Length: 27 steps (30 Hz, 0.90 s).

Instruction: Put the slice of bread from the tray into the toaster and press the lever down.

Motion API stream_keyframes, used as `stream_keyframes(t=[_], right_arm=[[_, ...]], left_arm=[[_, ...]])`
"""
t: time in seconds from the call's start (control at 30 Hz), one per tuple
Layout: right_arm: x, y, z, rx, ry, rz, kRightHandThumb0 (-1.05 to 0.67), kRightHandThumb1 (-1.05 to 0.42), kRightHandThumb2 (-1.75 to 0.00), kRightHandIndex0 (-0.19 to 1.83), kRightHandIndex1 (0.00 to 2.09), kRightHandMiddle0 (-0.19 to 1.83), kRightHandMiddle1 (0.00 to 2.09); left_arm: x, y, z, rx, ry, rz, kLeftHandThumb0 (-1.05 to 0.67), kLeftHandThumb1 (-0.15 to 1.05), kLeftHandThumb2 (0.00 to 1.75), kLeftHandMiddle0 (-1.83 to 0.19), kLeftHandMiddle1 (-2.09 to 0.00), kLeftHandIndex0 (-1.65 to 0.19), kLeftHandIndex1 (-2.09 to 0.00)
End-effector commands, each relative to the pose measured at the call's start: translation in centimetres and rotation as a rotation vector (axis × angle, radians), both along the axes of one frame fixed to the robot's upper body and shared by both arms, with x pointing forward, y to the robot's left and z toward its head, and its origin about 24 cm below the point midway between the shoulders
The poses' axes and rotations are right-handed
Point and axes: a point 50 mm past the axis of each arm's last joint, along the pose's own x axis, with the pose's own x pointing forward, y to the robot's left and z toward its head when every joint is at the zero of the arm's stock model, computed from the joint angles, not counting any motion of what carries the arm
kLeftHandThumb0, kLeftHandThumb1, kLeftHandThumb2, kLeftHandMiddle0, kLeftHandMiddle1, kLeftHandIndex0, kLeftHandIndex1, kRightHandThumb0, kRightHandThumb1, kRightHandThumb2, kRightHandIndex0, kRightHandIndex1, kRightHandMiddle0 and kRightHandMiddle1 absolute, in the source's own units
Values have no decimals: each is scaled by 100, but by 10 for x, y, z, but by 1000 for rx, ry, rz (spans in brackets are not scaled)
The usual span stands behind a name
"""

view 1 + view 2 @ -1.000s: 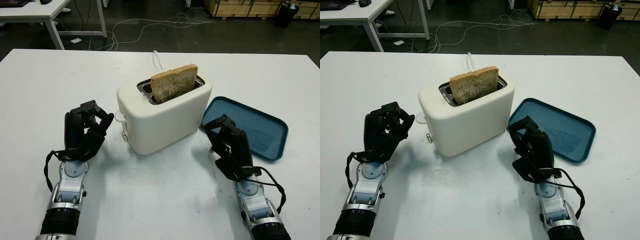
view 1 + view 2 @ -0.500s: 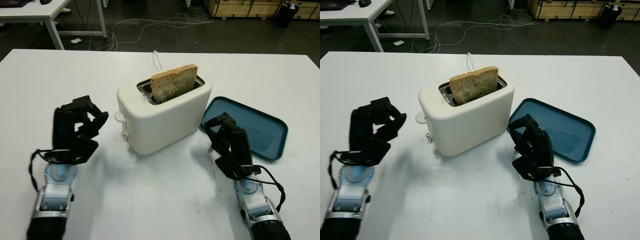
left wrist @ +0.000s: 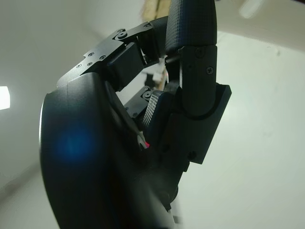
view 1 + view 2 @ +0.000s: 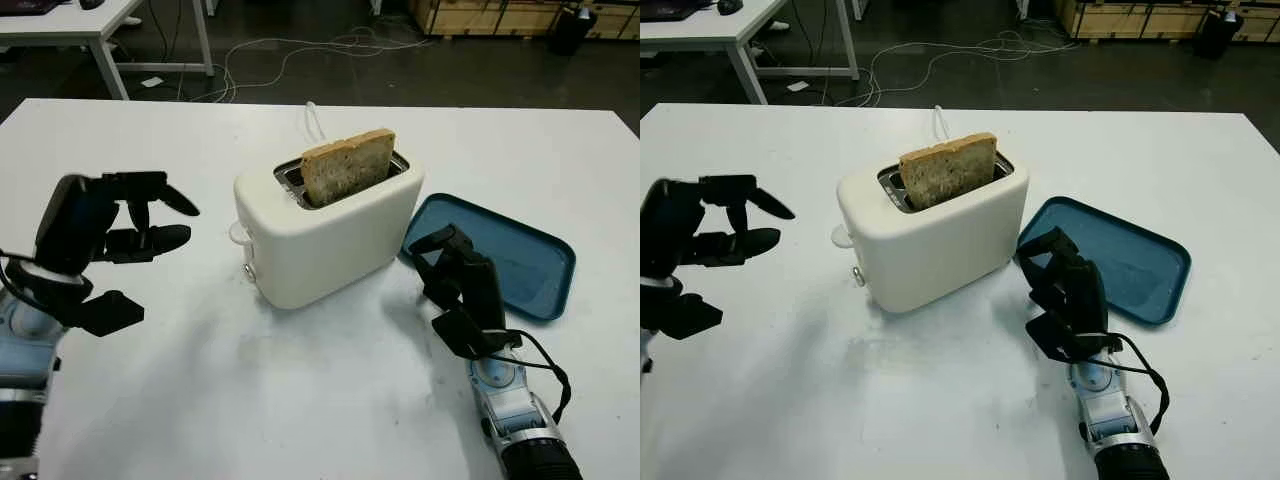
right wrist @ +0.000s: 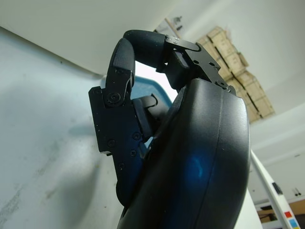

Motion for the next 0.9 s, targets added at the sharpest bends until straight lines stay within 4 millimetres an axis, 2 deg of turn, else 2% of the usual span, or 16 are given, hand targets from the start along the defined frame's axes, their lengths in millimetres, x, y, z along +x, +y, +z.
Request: stream_keyframes(t=[0.0, 0.13, 0.27, 0.53, 0.87], right_arm=[[2, -1, 7, 6, -35, 7, -47, -92, -45, 89, 175, 56, 175], [3, -3, 8, 9, -32, 6, -46, -92, -46, 88, 175, 56, 175], [3, -4, 9, 12, -31, -3, -45, -92, -46, 87, 175, 55, 175], [3, -4, 10, 10, -36, 1, -44, -92, -46, 87, 175, 54, 175], [3, -4, 10, 12, -32, -2, -44, -92, -46, 86, 175, 54, 175]], left_arm=[[5, -5, 4, 134, -10, -33, -91, 92, 60, -97, -174, -66, -77], [13, -12, 4, 259, 10, -60, -91, 92, 64, -96, -175, -55, -79], [19, -21, 2, 328, 24, -88, -91, 92, 65, -99, -175, -54, -83], [25, -29, -7, 370, 3, -131, -89, 92, 63, -101, -175, -58, -85], [26, -28, -10, 388, 12, -146, -90, 92, 63, -101, -175, -54, -90]])
